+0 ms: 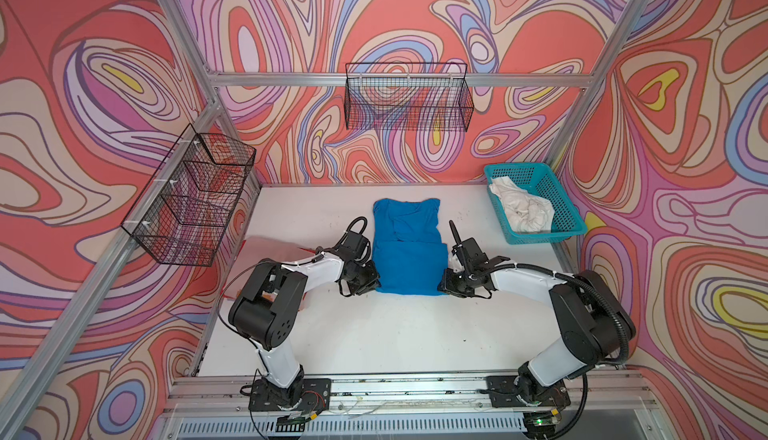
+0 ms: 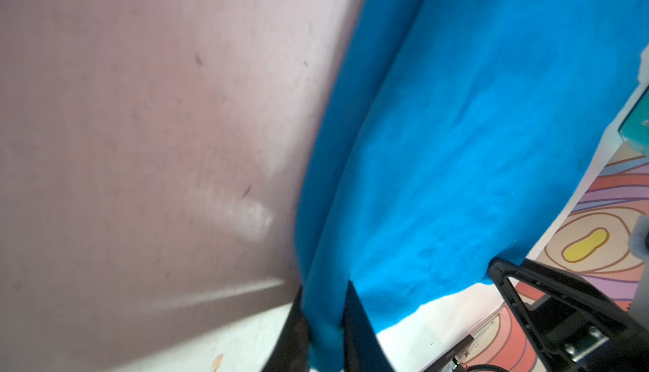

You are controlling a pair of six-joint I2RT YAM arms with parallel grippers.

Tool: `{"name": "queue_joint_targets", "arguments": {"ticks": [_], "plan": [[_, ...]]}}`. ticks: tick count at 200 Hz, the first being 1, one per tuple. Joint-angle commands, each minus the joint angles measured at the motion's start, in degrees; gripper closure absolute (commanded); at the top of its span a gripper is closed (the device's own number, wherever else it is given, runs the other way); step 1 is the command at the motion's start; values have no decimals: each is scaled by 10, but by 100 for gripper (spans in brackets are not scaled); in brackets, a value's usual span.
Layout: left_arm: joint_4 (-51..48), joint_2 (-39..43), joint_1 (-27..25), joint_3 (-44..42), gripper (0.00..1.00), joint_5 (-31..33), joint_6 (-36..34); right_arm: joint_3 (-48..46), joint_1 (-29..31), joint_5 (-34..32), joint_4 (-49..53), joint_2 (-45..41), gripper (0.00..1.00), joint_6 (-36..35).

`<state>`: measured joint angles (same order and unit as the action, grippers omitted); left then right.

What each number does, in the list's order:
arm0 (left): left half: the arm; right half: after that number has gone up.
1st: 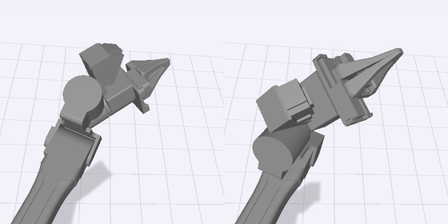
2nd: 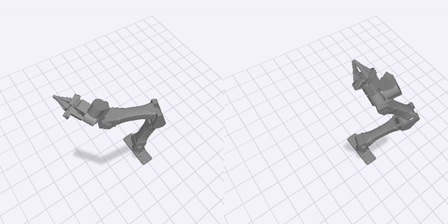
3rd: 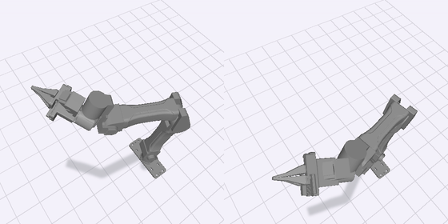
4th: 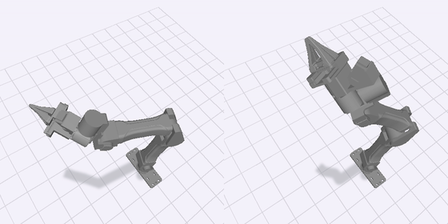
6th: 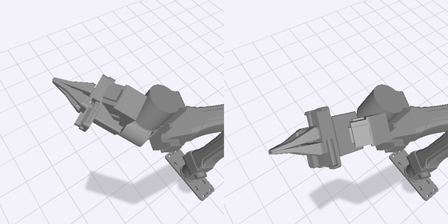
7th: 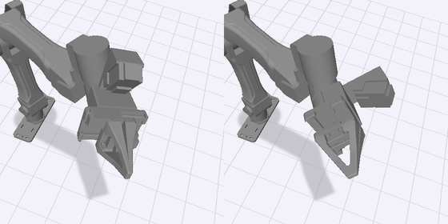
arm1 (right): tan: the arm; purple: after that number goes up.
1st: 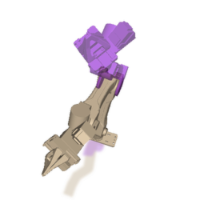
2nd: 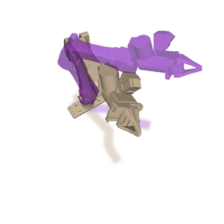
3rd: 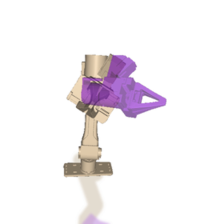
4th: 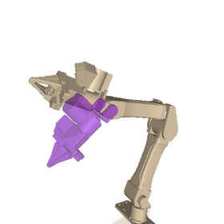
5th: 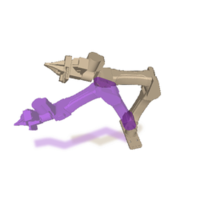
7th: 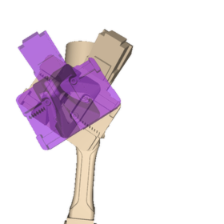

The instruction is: Fold and stack the t-shirts

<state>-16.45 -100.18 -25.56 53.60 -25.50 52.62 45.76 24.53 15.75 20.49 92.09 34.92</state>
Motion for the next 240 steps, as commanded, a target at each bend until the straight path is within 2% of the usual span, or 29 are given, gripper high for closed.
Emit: {"name": "queue_joint_targets", "arguments": {"ticks": [1, 23, 49, 90, 132, 165, 201, 240], "plan": [[-8, 5, -4, -11, 100, 1, 4, -20, 6, -18, 29, 16, 84, 4], [-5, 37, -8, -33, 100, 4, 13, -24, 5, -12, 35, -4, 100, 3], [6, 89, -23, -73, 100, 2, 36, -36, 6, -2, 46, -45, 100, 12], [-32, 204, -49, -109, 100, 18, 68, -38, 15, 8, 90, -129, 100, 29], [-116, 311, -49, -74, 100, 57, 74, 28, 15, 5, 144, -185, 100, 33], [-158, 307, -42, -13, 100, 78, 61, 123, 14, 4, 160, -162, 100, 23], [-174, 267, 14, 39, 100, 54, 54, 219, 13, 13, 155, -98, 100, 11], [-192, 242, 40, 95, 100, 81, 52, 283, 12, 36, 146, -22, 100, 6]]}}
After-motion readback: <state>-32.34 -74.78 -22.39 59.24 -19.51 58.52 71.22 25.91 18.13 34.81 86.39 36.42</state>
